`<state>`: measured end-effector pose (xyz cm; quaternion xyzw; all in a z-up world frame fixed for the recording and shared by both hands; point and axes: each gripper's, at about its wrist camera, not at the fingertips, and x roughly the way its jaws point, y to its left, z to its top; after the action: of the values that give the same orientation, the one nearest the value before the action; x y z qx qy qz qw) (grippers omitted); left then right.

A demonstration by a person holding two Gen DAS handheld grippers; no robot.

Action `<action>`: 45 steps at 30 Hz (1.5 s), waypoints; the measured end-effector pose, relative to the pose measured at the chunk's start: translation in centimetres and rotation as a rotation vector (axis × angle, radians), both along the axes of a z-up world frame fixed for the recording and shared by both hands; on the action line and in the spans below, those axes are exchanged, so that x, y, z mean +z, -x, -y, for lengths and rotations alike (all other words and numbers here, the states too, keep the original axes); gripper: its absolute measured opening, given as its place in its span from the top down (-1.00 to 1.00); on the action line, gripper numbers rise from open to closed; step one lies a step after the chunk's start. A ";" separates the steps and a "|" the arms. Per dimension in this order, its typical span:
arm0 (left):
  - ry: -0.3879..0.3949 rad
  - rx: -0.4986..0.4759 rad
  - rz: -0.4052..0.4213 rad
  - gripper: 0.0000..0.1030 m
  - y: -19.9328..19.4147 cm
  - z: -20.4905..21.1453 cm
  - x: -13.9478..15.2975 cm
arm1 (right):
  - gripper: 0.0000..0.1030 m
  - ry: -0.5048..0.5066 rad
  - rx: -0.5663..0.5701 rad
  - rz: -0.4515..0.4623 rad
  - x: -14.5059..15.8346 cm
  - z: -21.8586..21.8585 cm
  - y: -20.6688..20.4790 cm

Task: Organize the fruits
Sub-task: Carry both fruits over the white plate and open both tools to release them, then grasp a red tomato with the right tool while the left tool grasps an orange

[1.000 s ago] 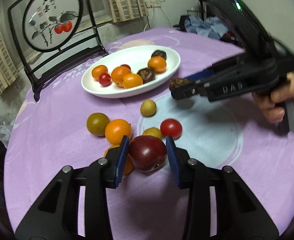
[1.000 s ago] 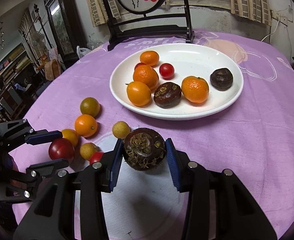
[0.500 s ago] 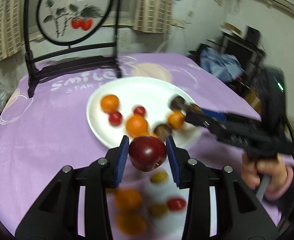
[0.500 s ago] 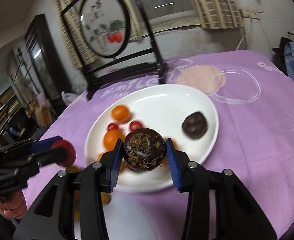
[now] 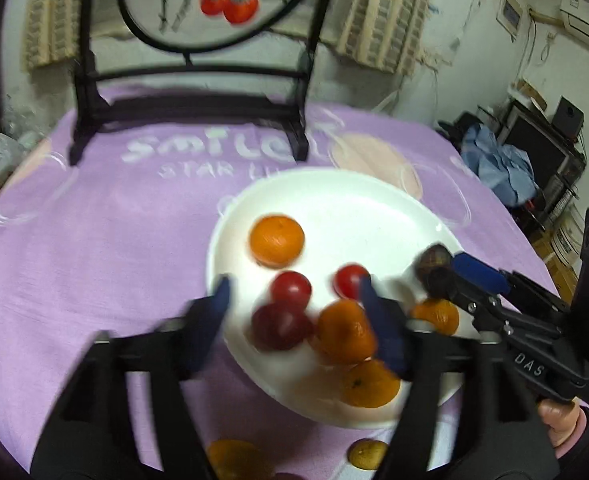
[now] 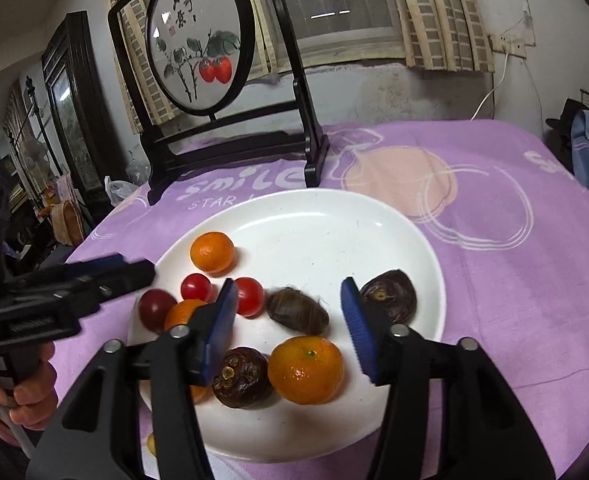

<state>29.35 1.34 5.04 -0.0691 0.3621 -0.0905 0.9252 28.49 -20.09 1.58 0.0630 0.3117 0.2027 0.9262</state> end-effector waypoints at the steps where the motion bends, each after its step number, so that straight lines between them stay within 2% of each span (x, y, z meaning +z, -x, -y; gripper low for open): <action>1: -0.005 0.009 0.016 -0.58 0.3 0.0 0.6 | -0.11 0.001 -0.004 0.007 0.4 0.0 0.3; 3: 0.011 0.008 0.042 -0.70 1.1 -0.2 2.0 | -0.15 0.012 -0.011 0.019 1.1 0.0 0.8; 4: 0.024 0.016 0.058 -0.77 1.7 -0.4 2.8 | -0.23 0.016 -0.012 0.022 1.4 -0.1 1.1; 6: 0.038 0.029 0.097 -0.81 3.1 -0.5 4.4 | -0.31 0.020 -0.007 0.028 2.0 -0.2 1.8; 8: 0.018 0.031 0.127 -0.91 4.2 -0.4 5.5 | -0.31 0.025 0.000 0.028 2.4 -0.2 2.4; 12: -0.046 0.040 0.172 -0.96 6.8 -0.3 6.4 | -0.31 0.039 0.011 0.035 2.5 -0.5 3.9; 17: -0.082 0.079 0.160 -0.96 9.8 -2.7 4.3 | -0.31 0.039 0.059 -0.029 1.3 -1.1 5.6; 21: -0.138 0.164 0.101 -0.96 10.8 -5.1 1.7 | -0.31 0.072 0.137 -0.068 0.0 -2.3 7.9; 24: -0.110 0.198 0.037 -0.96 11.1 -6.7 0.3 | -0.31 0.090 0.250 -0.132 -1.4 -3.9 9.3; 26: -0.098 0.213 0.025 -0.96 11.5 -7.5 0.0 | -0.31 0.098 0.304 -0.160 -2.0 -4.5 10.1; 33: -0.092 0.265 0.051 -0.96 12.9 -8.8 0.3 | -0.30 0.242 0.464 -0.123 -2.4 -6.8 12.9; 36: -0.086 0.265 0.040 -0.96 12.7 -8.8 0.2 | -0.21 0.296 0.505 -0.114 -2.8 -7.6 13.8; 43: -0.124 0.255 0.053 -0.96 12.9 -8.1 0.3 | 0.07 0.344 0.505 -0.138 -4.4 -8.0 13.6; 45: -0.126 0.255 0.051 -0.96 12.9 -8.1 0.2 | 0.09 0.351 0.506 -0.125 -4.5 -8.1 13.8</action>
<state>16.45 9.46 5.26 -0.0543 0.3318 0.0490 0.9405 14.67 -12.00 -2.96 -0.1650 0.4038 0.3656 0.8222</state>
